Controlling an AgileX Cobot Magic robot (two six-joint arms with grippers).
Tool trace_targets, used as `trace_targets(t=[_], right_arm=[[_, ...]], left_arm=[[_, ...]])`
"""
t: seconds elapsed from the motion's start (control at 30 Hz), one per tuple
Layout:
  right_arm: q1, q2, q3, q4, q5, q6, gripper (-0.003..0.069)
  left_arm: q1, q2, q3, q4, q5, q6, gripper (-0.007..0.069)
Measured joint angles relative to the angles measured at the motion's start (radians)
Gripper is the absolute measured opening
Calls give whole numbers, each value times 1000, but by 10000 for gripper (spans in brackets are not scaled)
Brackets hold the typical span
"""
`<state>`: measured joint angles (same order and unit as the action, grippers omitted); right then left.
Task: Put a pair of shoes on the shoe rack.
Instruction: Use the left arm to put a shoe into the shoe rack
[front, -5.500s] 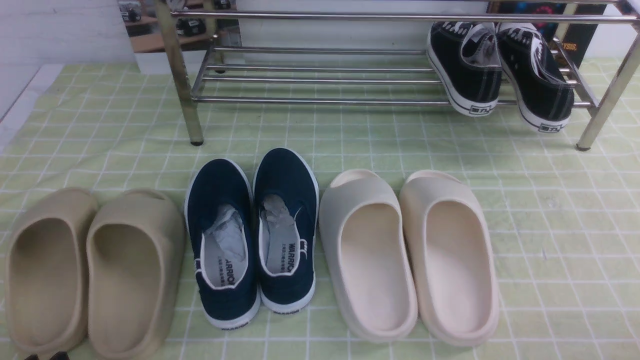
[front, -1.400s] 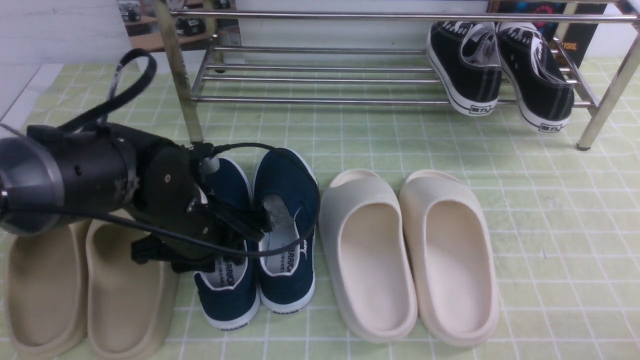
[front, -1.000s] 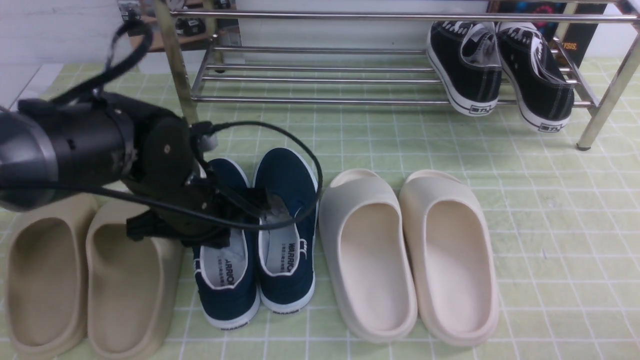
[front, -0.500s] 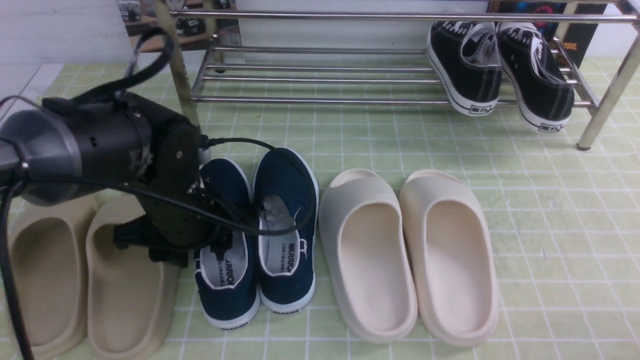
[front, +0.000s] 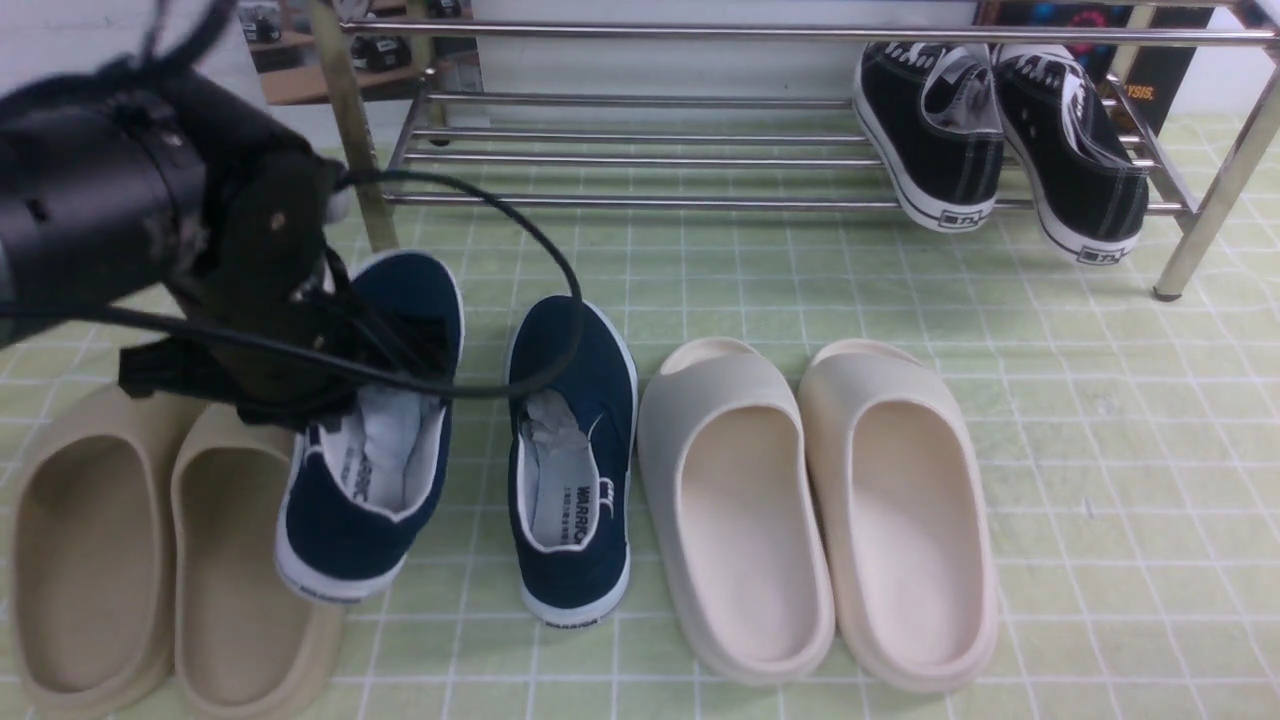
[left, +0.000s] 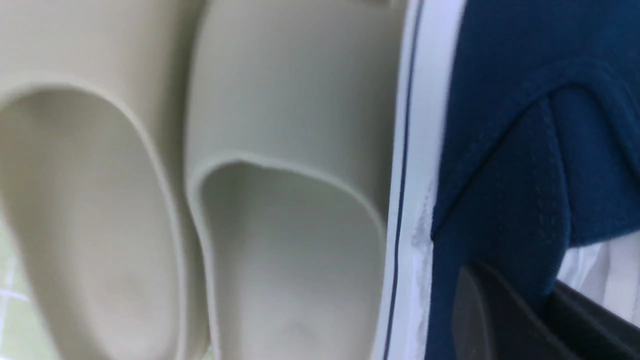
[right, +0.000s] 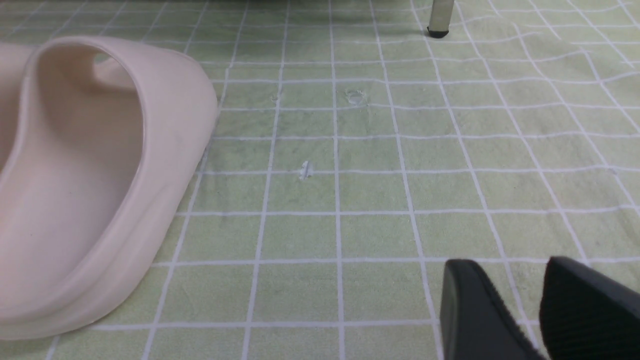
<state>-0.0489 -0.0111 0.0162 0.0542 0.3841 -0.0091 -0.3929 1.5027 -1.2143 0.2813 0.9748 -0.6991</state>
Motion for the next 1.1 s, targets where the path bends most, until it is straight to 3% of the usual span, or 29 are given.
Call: trace_targets(t=[0.17,0.37,0.67,0.87,1.1], right_arm=[[0,0,0,0,0,0,244],[0,0,0,0,0,0,244],[0,0,0,0,0,0,244],[0,0,0,0,0,0,244],[0,0,0,0,0,0,244]], left_arm=[[0,37,-197,-71,57,123,13],[0,282,-521,-122,157,237,13],[60,652,-991,-148,195,276,13],[117,776,-1140,-165,159,285,13],[132,831,-1152,-177,35,297,13]])
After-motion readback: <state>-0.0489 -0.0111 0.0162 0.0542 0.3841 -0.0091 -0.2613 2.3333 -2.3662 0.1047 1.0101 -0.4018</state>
